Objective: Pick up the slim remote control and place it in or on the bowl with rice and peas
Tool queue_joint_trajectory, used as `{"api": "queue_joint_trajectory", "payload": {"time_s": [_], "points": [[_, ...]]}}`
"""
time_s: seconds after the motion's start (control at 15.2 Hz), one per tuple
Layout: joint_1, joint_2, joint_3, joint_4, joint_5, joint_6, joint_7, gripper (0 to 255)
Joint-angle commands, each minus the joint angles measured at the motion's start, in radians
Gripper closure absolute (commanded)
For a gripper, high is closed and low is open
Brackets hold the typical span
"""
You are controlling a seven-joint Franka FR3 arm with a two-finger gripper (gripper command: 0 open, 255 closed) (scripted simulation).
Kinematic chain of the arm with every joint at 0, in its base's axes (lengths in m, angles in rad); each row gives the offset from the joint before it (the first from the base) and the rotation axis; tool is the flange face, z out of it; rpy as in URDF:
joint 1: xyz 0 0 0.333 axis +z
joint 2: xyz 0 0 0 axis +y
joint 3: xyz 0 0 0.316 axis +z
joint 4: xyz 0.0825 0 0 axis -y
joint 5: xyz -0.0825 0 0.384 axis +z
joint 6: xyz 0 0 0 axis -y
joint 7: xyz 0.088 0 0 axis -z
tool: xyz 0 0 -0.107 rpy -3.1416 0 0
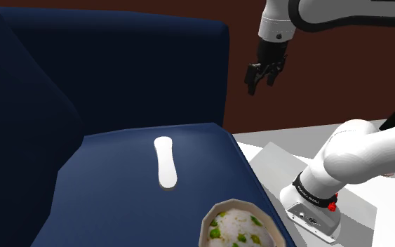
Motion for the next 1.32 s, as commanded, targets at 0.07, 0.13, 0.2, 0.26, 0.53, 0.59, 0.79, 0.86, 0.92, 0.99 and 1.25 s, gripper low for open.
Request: {"api": "queue_joint_trajectory", "payload": {"time_s": [0.07,0.13,0.2,0.26,0.53,0.59,0.79,0.86,0.92,0.99,1.25], "points": [[0.011,0.040,0.058,-0.015,0.049,0.057,0.087,0],[0.015,0.054,0.078,-0.021,0.065,0.078,0.115,0],[0.019,0.069,0.099,-0.025,0.080,0.099,0.143,0],[0.022,0.086,0.119,-0.028,0.094,0.120,0.171,0],[0.031,0.170,0.202,-0.025,0.142,0.210,0.284,0],[0.032,0.194,0.222,-0.021,0.151,0.234,0.312,0],[0.031,0.276,0.286,0.000,0.168,0.303,0.399,0],[0.029,0.306,0.307,0.010,0.170,0.326,0.429,0],[0.026,0.337,0.329,0.021,0.171,0.349,0.459,0],[0.023,0.370,0.350,0.034,0.169,0.372,0.490,0],[0.007,0.514,0.434,0.097,0.133,0.457,0.625,0]]}}
